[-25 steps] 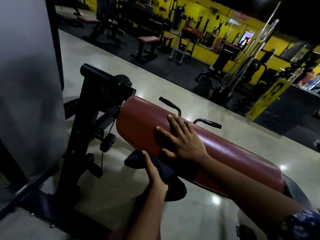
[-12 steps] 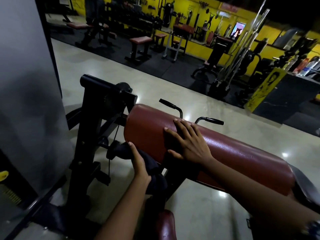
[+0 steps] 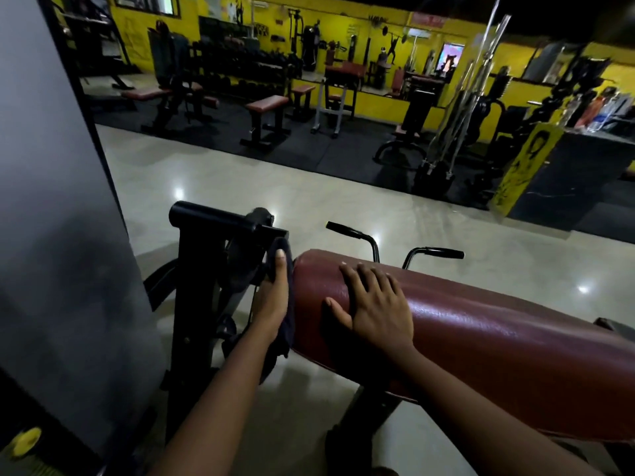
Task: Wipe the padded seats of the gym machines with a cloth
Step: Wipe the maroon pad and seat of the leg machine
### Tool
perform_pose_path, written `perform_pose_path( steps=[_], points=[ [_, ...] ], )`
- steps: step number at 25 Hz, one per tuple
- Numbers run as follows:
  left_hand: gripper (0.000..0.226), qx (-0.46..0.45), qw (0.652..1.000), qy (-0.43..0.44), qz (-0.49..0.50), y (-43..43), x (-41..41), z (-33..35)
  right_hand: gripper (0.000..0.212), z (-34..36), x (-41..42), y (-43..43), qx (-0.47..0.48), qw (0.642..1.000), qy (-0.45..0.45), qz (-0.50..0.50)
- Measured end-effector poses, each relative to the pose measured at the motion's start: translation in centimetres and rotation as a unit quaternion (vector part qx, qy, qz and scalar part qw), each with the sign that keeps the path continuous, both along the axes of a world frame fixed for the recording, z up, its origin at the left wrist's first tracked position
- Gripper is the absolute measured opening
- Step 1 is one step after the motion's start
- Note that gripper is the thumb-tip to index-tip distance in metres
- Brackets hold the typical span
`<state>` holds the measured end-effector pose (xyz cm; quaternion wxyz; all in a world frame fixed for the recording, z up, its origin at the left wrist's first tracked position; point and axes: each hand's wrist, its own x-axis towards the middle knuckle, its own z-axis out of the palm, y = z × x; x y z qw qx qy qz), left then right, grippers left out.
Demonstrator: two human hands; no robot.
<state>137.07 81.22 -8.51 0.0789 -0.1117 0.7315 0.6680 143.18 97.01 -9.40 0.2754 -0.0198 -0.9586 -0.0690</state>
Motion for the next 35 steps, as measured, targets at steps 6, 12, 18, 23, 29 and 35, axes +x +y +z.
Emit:
perform_pose_path(
  steps=[6,12,18,23,29,35],
  points=[
    [0.073,0.033,0.991,-0.064,-0.113,0.5,-4.7,1.9,0.068,-0.2,-0.1,-0.1,0.010,1.000,0.010,-0.011],
    [0.075,-0.093,0.995,-0.004,-0.032,-0.7,0.5,0.6,0.067,-0.1,0.0,-0.2,0.011,1.000,0.010,-0.016],
    [0.099,0.039,0.993,-0.098,-0.053,-0.5,-1.1,-1.2,0.068,-0.2,-0.2,-0.2,0.012,1.000,0.018,-0.009],
    [0.065,0.038,0.990,-0.085,-0.107,0.7,-6.4,-0.1,0.067,-0.1,-0.3,-0.2,0.014,0.999,0.033,-0.005],
    [0.092,0.031,0.994,-0.085,-0.058,-1.0,-0.2,-1.7,0.068,0.4,-0.1,-0.2,-0.013,0.999,-0.026,-0.015],
    [0.061,-0.048,0.997,0.014,0.054,-4.2,7.1,-1.2,0.063,1.7,3.9,-4.0,-0.158,0.984,-0.080,0.011]
  ],
)
